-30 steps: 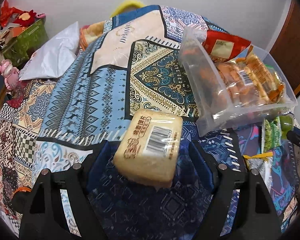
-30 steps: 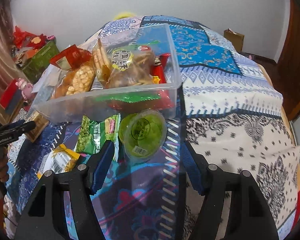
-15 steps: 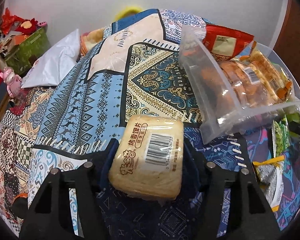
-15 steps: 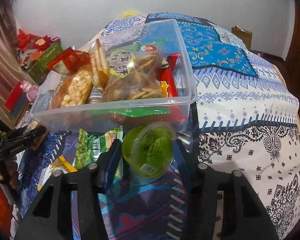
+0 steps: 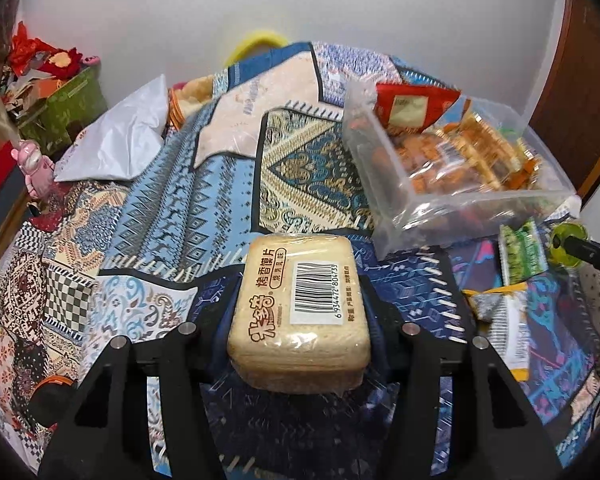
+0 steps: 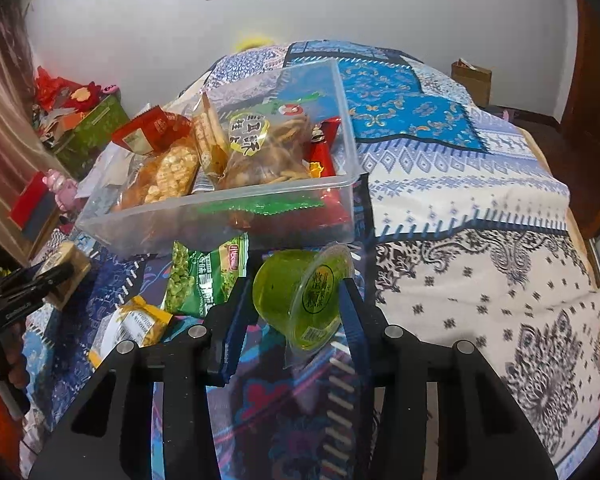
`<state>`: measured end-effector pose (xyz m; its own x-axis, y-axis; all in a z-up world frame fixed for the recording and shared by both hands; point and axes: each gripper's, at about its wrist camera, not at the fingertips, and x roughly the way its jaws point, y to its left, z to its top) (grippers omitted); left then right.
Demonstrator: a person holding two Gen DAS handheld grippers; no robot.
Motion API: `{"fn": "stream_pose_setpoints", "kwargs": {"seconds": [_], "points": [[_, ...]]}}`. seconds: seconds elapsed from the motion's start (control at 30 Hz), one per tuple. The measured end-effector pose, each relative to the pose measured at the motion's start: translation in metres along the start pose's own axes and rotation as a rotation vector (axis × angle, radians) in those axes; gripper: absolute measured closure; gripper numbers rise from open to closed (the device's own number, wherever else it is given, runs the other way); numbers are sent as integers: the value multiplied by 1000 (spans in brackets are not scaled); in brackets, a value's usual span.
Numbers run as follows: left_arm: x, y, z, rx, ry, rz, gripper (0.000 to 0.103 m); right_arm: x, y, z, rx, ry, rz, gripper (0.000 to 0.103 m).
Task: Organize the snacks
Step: 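Lift the bread cake and jelly cup and carry both over the clear box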
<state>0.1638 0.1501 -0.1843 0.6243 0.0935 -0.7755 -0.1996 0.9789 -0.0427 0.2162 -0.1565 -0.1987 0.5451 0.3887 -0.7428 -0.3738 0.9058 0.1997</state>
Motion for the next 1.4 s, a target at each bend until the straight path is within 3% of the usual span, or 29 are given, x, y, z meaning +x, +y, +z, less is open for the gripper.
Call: {"fn": "stream_pose_setpoints", "kwargs": {"seconds": [0.4,0.6,1.4], "points": [[-48,-18,28,14,-122,-32,48,-36,4,17,-19,-112,-14,63],[-53,-33,46,27,-158,-57,48,-43,6,30,-28,-158,-12,63],[30,-97,98,74,-111,-116,48,11,4,65,-57,-142,12,63]]}}
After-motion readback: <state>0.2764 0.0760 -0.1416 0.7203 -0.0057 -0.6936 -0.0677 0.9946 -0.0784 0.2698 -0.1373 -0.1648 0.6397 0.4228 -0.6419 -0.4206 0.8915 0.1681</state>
